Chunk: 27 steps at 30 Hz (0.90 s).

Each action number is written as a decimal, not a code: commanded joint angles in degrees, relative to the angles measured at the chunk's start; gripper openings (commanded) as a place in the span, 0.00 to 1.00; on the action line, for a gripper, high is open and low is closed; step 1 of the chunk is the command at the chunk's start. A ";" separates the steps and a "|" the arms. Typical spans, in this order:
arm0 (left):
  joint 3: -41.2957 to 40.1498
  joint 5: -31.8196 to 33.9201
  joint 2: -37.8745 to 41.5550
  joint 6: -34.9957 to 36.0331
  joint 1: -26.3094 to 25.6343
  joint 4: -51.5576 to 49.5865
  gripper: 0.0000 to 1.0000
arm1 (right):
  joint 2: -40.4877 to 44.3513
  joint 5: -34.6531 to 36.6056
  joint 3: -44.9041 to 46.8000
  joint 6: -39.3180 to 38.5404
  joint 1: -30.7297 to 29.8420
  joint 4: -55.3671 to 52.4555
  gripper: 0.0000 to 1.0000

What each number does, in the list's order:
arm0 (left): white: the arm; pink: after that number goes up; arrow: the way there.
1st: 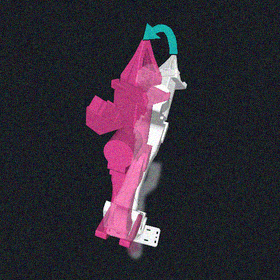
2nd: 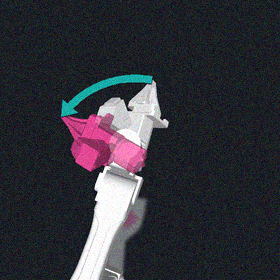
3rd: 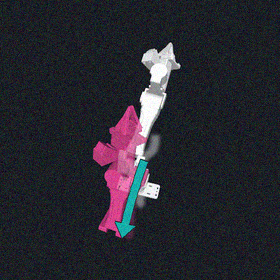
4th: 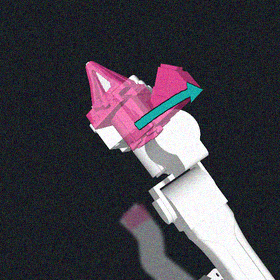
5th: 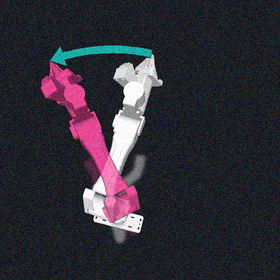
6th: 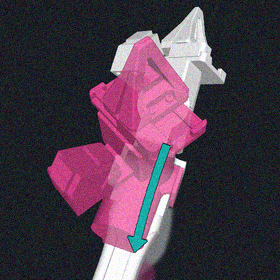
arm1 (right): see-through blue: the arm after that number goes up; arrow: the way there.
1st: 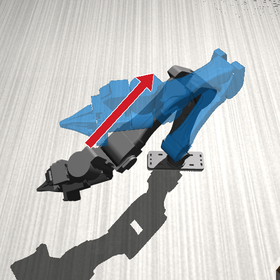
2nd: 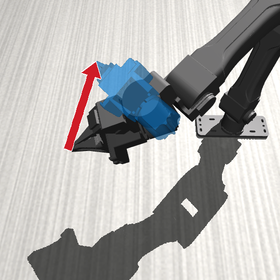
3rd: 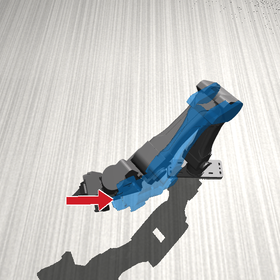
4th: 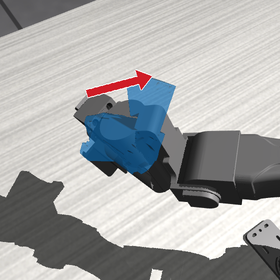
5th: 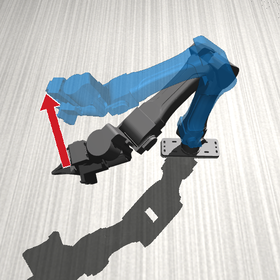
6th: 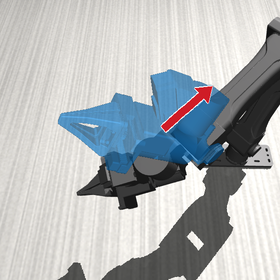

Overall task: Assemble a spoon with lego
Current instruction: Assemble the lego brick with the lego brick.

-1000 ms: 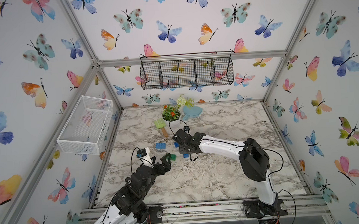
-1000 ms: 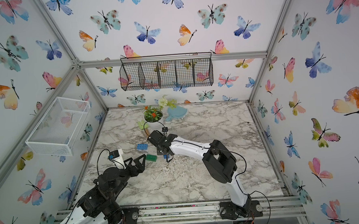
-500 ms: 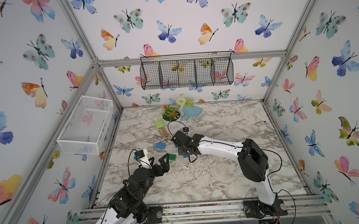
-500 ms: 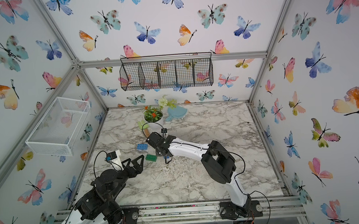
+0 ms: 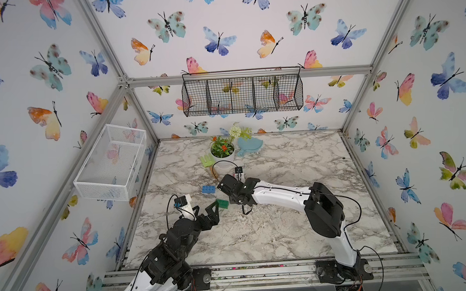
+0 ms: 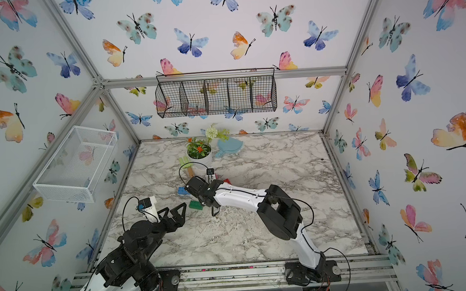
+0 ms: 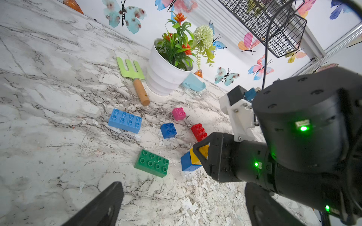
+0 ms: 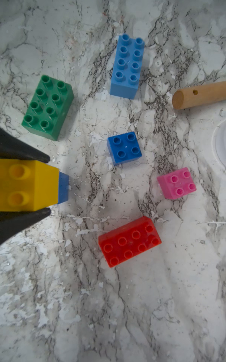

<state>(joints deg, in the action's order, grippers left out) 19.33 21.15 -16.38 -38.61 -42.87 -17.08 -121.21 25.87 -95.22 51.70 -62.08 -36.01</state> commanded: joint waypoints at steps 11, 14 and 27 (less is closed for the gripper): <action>-0.23 1.34 1.26 -0.44 -0.22 -0.76 0.98 | -3.85 2.08 3.86 2.53 -0.26 -4.90 0.01; -0.17 1.35 1.35 -0.34 -0.22 -0.76 0.98 | -3.73 2.26 3.67 1.98 -0.30 -3.03 0.01; 0.17 0.67 1.36 -0.53 -0.22 -1.02 0.98 | -5.27 0.25 2.98 1.82 -0.23 -3.23 0.07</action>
<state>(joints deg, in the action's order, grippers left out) 19.33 21.78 -15.57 -38.87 -42.87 -17.45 -122.45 29.61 -95.07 53.34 -62.67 -35.09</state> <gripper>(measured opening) 0.984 0.339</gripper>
